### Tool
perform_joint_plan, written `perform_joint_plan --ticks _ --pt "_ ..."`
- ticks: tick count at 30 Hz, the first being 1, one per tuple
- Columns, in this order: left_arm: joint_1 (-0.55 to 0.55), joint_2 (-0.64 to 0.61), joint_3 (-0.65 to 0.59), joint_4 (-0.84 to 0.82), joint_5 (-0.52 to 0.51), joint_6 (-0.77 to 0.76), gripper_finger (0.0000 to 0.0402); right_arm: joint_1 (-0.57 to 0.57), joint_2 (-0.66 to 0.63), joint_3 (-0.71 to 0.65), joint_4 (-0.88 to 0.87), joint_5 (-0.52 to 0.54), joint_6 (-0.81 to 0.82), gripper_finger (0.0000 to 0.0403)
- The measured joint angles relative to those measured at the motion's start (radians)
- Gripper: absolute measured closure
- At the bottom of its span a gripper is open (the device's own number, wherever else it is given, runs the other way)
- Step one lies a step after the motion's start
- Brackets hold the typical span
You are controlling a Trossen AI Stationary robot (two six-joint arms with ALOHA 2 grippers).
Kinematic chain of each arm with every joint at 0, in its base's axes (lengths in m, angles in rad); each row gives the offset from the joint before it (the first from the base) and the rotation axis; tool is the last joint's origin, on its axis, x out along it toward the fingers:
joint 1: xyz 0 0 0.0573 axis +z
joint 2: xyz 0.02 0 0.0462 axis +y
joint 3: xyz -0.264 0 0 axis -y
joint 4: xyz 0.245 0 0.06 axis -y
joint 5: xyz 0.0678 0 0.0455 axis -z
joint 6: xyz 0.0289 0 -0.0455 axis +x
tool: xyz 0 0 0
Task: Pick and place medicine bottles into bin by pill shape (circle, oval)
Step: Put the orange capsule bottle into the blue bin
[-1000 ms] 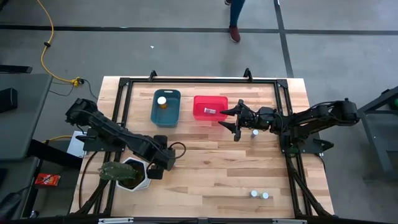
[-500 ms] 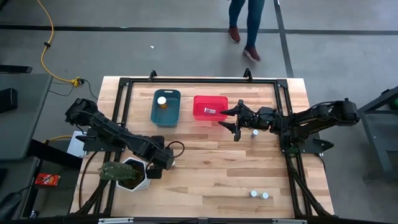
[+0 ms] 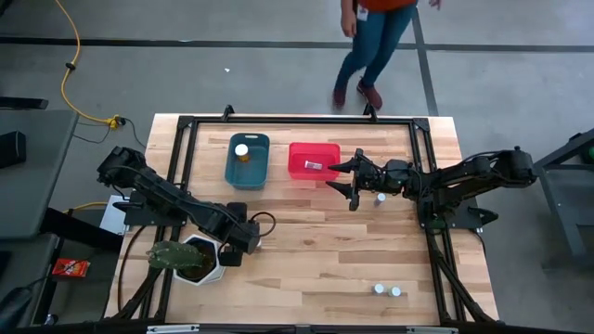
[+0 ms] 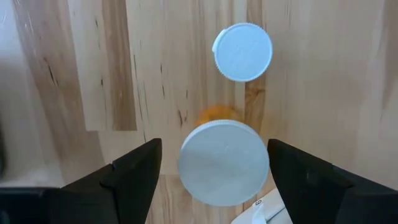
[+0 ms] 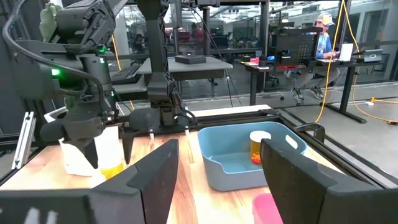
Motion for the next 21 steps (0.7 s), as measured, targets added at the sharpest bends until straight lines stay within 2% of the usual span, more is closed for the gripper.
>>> perform_joint_plan --ticks 11,21 --pt "0.000 0.000 0.000 -0.002 0.015 0.028 0.0202 0.000 0.000 0.000 0.000 0.000 0.000 0.0182" --pt "0.004 0.000 0.023 -0.036 -0.010 0.097 0.0207 0.000 0.000 0.000 0.000 0.000 0.000 0.0182"
